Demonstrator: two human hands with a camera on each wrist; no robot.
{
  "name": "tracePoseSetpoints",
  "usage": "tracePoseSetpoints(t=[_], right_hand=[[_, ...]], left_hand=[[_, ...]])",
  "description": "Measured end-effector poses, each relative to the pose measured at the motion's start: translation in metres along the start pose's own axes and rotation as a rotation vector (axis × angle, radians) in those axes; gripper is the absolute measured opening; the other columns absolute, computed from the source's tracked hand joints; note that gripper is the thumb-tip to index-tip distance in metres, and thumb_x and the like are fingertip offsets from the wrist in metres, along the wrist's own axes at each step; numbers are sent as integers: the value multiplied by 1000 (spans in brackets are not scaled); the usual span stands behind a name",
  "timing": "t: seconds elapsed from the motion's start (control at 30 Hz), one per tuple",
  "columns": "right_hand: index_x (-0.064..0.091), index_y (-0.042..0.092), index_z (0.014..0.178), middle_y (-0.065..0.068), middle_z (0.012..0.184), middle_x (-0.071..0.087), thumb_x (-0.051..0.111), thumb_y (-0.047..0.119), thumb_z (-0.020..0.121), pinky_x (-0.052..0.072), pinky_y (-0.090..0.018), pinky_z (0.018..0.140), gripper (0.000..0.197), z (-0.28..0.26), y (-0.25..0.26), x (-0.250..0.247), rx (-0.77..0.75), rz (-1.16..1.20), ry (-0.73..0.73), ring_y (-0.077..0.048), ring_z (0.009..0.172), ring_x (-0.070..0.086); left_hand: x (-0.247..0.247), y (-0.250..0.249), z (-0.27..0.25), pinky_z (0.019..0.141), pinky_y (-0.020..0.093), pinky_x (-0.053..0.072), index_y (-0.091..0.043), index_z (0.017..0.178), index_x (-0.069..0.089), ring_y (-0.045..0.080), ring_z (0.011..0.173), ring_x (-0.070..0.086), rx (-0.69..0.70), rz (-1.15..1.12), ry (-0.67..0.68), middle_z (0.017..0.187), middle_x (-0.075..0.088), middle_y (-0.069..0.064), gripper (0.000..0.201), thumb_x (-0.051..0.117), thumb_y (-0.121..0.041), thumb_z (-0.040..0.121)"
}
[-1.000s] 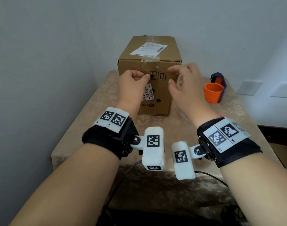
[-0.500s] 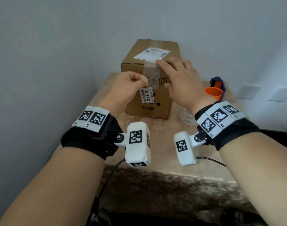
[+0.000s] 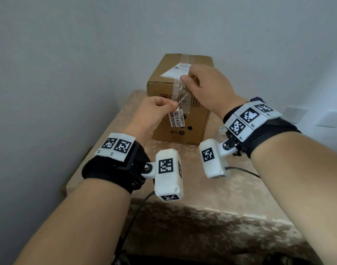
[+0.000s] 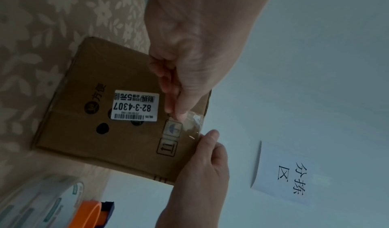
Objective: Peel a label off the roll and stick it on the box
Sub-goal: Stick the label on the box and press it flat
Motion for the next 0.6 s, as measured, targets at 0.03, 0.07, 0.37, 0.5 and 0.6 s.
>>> tracePoseSetpoints(t=[0.03,0.07,0.37,0.5,0.6], right_hand=[[57,13,89,1,84,53,39,43,94,33,-29,66,35,2,-1,3,-13,-39,-3,-19,82,48],[59,15,98,-1,92,55,39,46,94,35,-29,70,38,2,-1,5,-32,-80,0,-20,88,50],[62,17,116,-10,113,58,40,48,93,40,-36,82,45,-3,-1,11,-80,-189,11,-29,106,50],[61,19,119,-8,123,61,39,46,94,38,-41,92,43,-6,5,13,-87,-261,1,-32,114,51],[60,20,120,-6,123,63,38,47,94,38,-41,93,43,-5,4,13,-67,-256,7,-31,115,51]], left_hand=[[1,0,-1,58,10,43,-11,82,71,-4,54,56,4,1,0,70,65,-6,11,65,-19,87],[2,0,-1,64,14,44,-9,86,71,-5,57,58,5,6,-1,73,67,-5,14,64,-21,88],[7,4,1,77,31,54,-20,68,65,11,74,65,90,75,-90,77,69,-4,22,62,-22,89],[6,5,2,79,35,55,-18,70,67,15,77,66,76,70,-86,78,69,-2,20,63,-24,88],[-6,-9,6,65,29,49,-13,89,68,14,76,60,187,467,-167,83,64,-2,23,63,-35,87]])
Point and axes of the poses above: each hand's wrist, its own z-axis towards the middle knuckle, its own x-axis out of the palm, y = z × x, the point moved 7 cm from there along z, towards the middle knuckle
